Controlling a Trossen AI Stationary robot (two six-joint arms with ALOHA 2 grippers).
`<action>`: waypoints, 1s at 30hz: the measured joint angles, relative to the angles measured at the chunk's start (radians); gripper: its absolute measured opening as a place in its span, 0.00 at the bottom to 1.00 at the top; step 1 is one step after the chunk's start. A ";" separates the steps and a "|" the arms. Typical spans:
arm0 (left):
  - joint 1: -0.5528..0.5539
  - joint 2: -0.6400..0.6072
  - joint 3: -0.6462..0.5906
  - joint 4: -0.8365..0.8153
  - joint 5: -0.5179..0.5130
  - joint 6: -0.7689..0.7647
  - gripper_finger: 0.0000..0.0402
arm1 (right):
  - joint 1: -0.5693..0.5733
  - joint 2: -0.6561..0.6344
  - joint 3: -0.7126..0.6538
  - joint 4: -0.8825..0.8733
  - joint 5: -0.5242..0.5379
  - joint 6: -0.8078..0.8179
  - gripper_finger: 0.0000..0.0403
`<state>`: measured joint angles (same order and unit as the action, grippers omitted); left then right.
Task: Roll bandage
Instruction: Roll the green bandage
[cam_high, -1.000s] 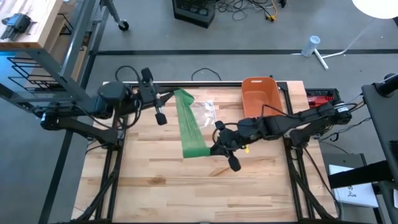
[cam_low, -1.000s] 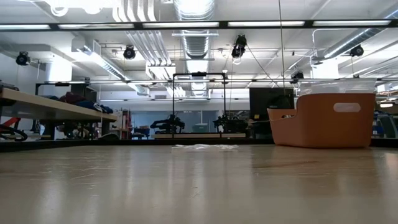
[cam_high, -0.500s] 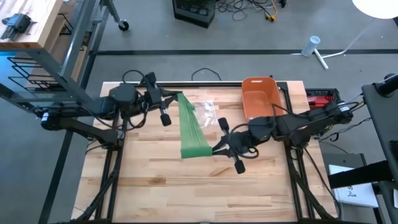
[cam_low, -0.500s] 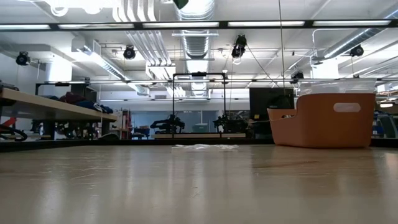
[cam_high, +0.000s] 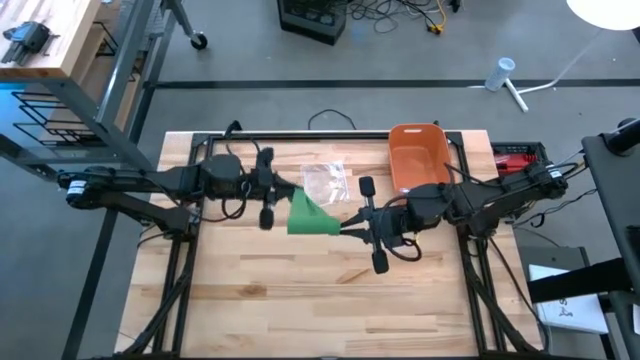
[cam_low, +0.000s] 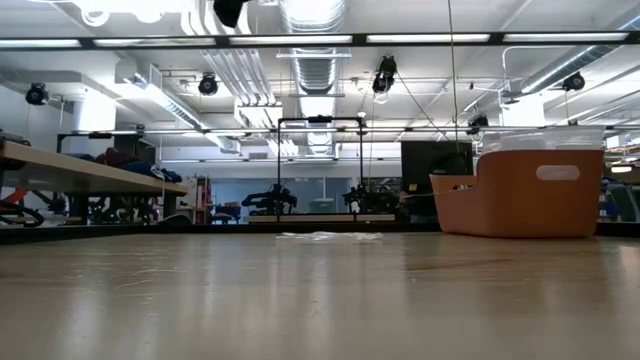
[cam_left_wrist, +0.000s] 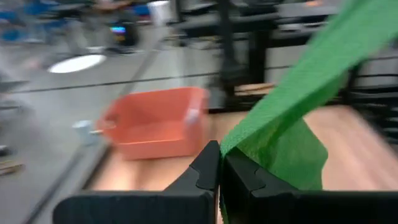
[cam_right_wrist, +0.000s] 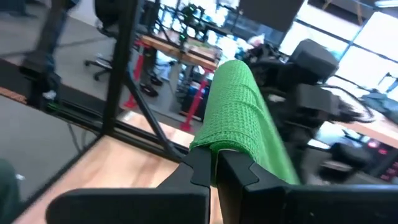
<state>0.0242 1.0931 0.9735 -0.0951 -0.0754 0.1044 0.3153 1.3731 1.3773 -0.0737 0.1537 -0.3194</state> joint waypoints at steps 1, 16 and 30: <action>-0.002 0.000 -0.006 0.000 0.044 -0.007 0.00 | 0.000 0.000 0.000 -0.007 0.018 -0.009 0.00; -0.041 -0.056 -0.007 -0.036 0.029 0.038 0.43 | -0.011 -0.002 0.000 -0.015 0.083 -0.032 0.00; -0.042 -0.126 -0.007 -0.015 0.040 0.067 0.82 | -0.027 -0.002 0.000 -0.025 0.094 -0.019 0.00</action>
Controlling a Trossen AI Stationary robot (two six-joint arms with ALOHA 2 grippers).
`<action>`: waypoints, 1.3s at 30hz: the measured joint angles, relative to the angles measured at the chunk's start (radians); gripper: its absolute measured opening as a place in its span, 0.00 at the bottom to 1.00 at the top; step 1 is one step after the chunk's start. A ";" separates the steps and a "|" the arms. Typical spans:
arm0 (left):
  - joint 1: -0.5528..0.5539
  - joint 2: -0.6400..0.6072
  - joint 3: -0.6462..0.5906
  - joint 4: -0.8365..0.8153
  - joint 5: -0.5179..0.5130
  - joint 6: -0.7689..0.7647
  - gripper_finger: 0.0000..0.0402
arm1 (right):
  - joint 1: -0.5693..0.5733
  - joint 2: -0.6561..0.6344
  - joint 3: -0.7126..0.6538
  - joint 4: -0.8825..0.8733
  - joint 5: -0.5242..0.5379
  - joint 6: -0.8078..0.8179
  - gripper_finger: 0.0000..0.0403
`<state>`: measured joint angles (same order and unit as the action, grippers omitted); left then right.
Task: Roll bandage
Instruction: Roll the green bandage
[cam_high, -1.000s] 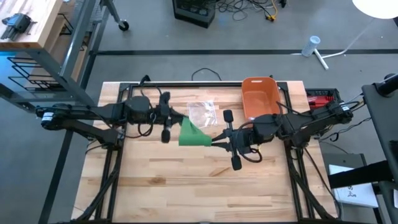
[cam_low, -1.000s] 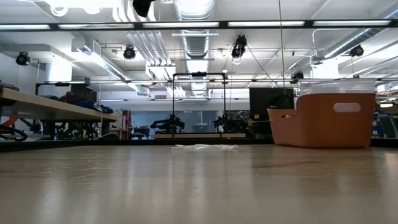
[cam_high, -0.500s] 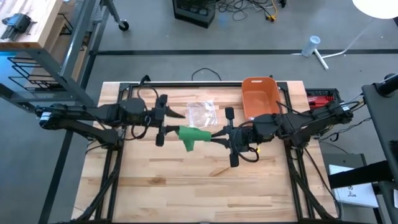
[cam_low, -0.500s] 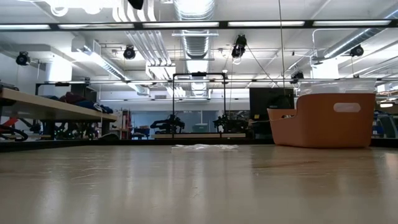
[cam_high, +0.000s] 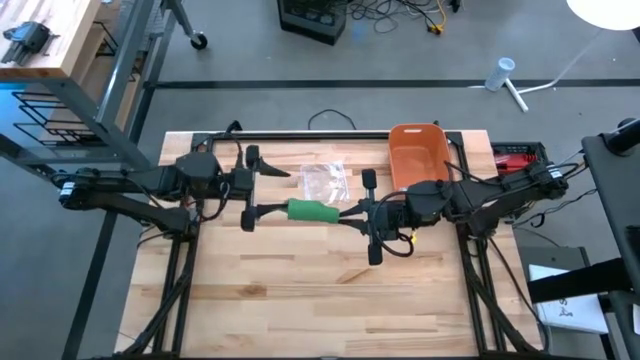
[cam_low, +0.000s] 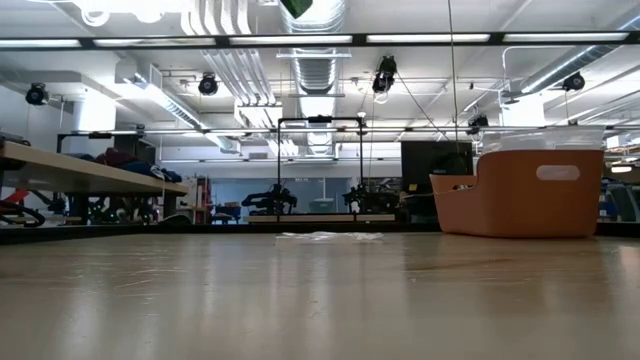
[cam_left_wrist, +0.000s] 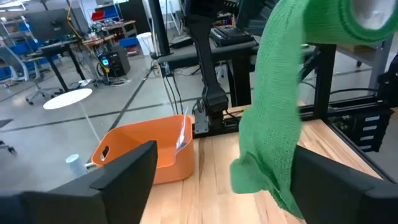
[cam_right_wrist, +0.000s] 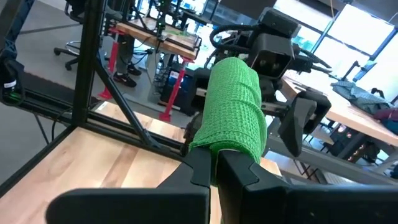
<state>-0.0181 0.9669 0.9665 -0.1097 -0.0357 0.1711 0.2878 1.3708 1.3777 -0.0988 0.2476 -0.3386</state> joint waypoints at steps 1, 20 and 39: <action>0.000 -0.001 0.000 0.002 0.000 0.000 0.82 | 0.000 0.000 0.000 0.000 0.001 0.000 0.00; -0.001 -0.007 0.011 0.084 0.075 0.013 0.81 | -0.054 0.000 0.000 -0.022 0.017 0.060 0.00; -0.001 0.056 0.052 0.104 0.207 -0.152 0.61 | -0.045 -0.001 -0.001 -0.065 -0.072 -0.170 0.00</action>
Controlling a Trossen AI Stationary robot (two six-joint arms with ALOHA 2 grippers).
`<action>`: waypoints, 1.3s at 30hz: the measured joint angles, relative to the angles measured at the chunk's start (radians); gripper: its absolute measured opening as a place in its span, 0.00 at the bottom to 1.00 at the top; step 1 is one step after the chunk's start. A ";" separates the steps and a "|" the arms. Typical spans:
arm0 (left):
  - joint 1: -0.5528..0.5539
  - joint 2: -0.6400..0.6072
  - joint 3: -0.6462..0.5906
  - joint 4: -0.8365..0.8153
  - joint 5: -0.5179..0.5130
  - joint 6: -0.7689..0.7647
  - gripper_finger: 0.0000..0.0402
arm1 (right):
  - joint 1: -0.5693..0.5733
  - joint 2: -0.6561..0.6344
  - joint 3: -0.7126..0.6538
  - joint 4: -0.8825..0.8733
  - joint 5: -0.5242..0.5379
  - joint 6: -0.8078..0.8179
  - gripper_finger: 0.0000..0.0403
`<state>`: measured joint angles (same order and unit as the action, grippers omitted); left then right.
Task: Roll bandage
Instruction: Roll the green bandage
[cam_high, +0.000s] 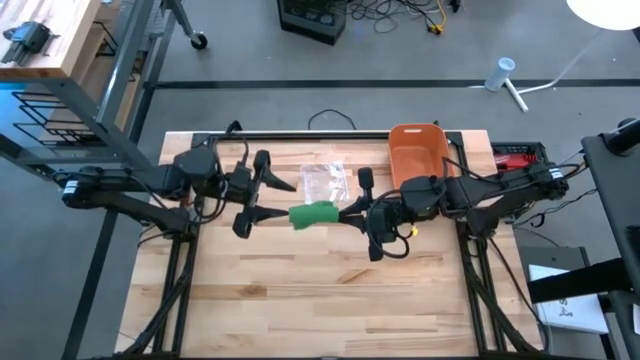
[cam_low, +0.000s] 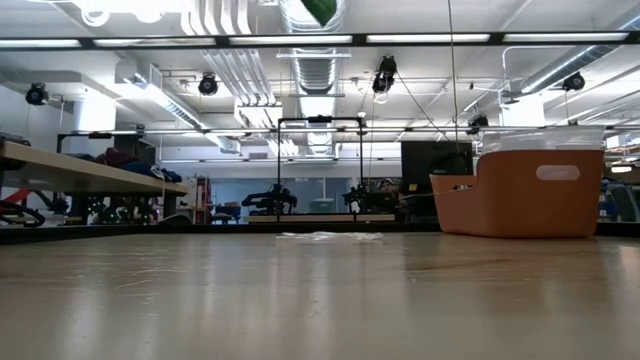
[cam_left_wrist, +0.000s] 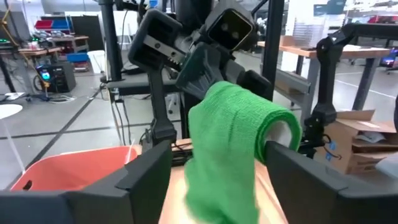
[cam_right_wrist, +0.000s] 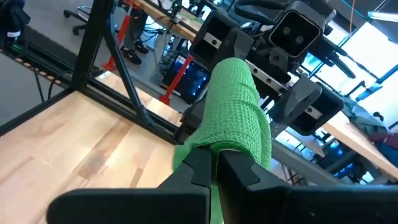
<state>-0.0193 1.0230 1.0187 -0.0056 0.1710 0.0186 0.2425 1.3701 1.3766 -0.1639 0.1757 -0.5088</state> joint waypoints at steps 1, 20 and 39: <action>0.000 0.002 0.000 0.003 0.001 -0.001 0.60 | 0.000 0.000 0.000 -0.004 0.000 0.002 0.00; 0.000 0.006 -0.002 0.011 0.038 -0.052 0.43 | -0.008 -0.001 0.000 -0.048 0.038 0.008 0.00; 0.000 0.055 -0.002 0.065 0.041 -0.053 0.39 | -0.008 0.001 -0.001 -0.025 0.026 0.013 0.00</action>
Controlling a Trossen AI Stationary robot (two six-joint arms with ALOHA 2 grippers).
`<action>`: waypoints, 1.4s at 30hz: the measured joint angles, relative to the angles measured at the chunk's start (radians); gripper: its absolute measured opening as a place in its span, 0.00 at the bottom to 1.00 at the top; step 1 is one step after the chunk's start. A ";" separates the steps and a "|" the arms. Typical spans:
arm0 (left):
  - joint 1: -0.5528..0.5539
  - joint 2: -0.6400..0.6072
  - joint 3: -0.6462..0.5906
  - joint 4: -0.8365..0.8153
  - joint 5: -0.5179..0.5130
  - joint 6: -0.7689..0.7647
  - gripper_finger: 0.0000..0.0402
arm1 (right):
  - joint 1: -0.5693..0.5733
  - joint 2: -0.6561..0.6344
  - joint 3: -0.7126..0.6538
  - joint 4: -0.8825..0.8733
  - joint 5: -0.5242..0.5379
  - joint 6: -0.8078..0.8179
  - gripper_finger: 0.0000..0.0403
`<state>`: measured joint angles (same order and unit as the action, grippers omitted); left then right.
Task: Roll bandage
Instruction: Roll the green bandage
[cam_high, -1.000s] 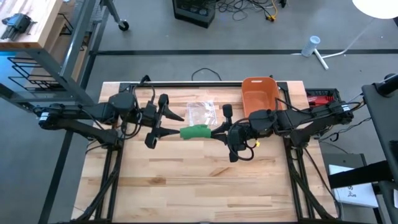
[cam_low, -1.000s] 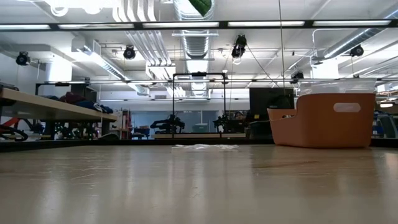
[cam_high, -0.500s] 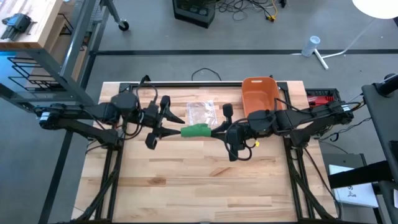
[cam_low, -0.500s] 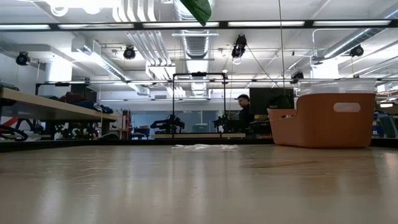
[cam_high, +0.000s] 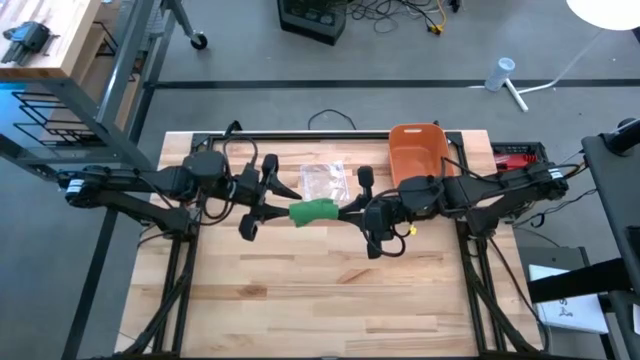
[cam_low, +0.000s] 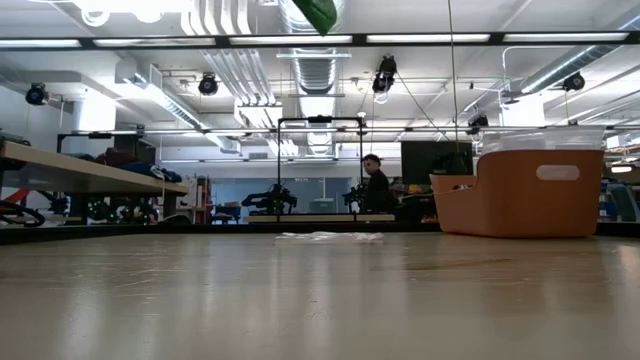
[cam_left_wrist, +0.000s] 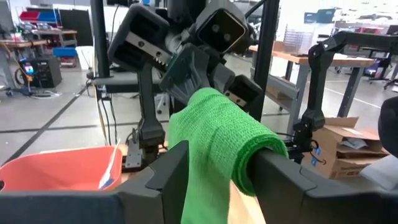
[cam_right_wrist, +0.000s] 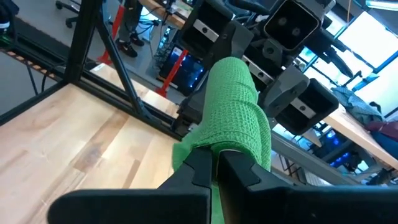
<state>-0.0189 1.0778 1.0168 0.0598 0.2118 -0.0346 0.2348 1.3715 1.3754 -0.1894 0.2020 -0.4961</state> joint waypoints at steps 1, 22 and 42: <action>0.000 0.005 0.000 0.007 0.000 0.002 0.38 | 0.000 0.005 0.000 0.002 0.000 0.000 0.00; 0.001 -0.023 -0.001 -0.034 -0.018 0.035 0.05 | 0.028 -0.040 0.001 -0.061 0.044 0.225 0.32; -0.015 -0.079 -0.006 -0.022 0.061 0.128 0.01 | 0.015 0.055 -0.165 0.467 0.107 0.228 0.45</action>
<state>-0.0341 0.9990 1.0111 0.0382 0.2729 0.0929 0.2502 1.4264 1.2106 0.2773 0.3086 -0.2684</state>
